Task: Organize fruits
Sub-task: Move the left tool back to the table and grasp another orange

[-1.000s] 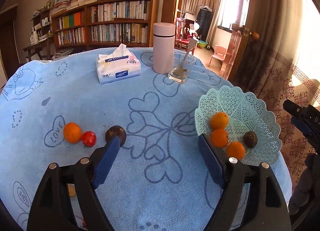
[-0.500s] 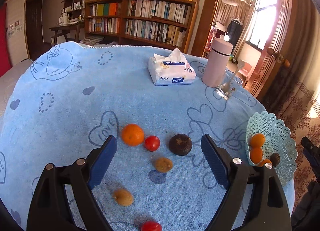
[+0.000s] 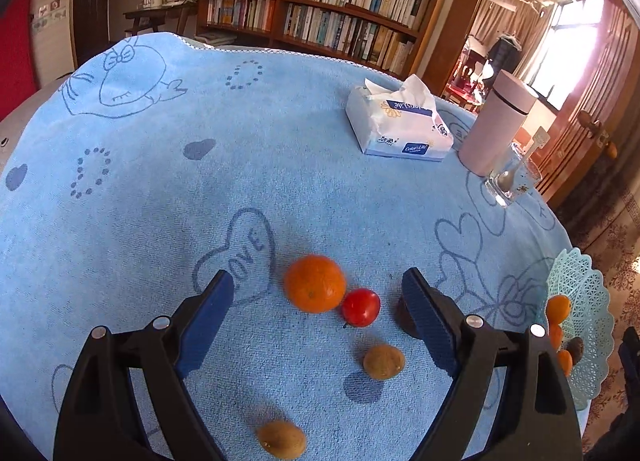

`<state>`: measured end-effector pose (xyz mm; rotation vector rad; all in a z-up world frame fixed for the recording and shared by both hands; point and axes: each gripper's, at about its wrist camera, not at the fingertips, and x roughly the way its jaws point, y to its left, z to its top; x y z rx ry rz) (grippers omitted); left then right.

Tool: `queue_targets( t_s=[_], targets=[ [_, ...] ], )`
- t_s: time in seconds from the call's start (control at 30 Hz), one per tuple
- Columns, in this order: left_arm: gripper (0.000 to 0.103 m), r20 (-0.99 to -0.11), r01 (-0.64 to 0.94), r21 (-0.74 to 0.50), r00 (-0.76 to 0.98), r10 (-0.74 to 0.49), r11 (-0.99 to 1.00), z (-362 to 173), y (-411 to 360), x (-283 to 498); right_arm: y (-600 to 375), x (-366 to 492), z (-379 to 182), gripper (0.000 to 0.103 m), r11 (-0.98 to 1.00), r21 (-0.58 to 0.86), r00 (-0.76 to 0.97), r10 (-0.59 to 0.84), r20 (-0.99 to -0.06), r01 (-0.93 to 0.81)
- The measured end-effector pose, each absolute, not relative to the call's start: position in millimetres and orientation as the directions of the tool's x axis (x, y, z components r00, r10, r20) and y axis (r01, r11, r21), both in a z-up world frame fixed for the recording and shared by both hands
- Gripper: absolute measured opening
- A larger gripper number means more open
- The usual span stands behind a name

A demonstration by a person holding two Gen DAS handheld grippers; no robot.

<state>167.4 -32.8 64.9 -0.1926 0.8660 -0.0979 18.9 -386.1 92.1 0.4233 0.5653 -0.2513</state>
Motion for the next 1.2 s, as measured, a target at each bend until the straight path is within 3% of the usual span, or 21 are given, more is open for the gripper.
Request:
queue_targets(
  t_s=[0.17,0.57,0.7,0.97,1.2],
  targets=[
    [0.085,-0.771,-0.001,-0.219,0.613,-0.172,0.976,52,-34,182,-386,20,92,0.068,0.883,0.318,0.817,-0.115,-0.565,0.344],
    [0.057,-0.808,-0.018,-0.250,0.556,-0.198,0.968,30,-37,197,-380,23,88,0.068,0.890,0.308,0.810,-0.108,-0.576,0.337],
    [0.041,-0.800,-0.009,-0.264,0.560,-0.214,0.964,31,-33,193,-378,24,87,0.068,0.892,0.306,0.811,-0.104,-0.576,0.332],
    [0.040,-0.777,0.017,-0.275,0.585,-0.232,0.961,42,-19,164,-353,29,80,0.068,0.919,0.294,0.805,-0.042,-0.592,0.264],
    [0.040,-0.740,0.010,-0.220,0.650,-0.173,0.976,56,-3,133,-298,37,60,0.068,0.926,0.373,0.738,0.216,-0.639,0.051]
  ],
)
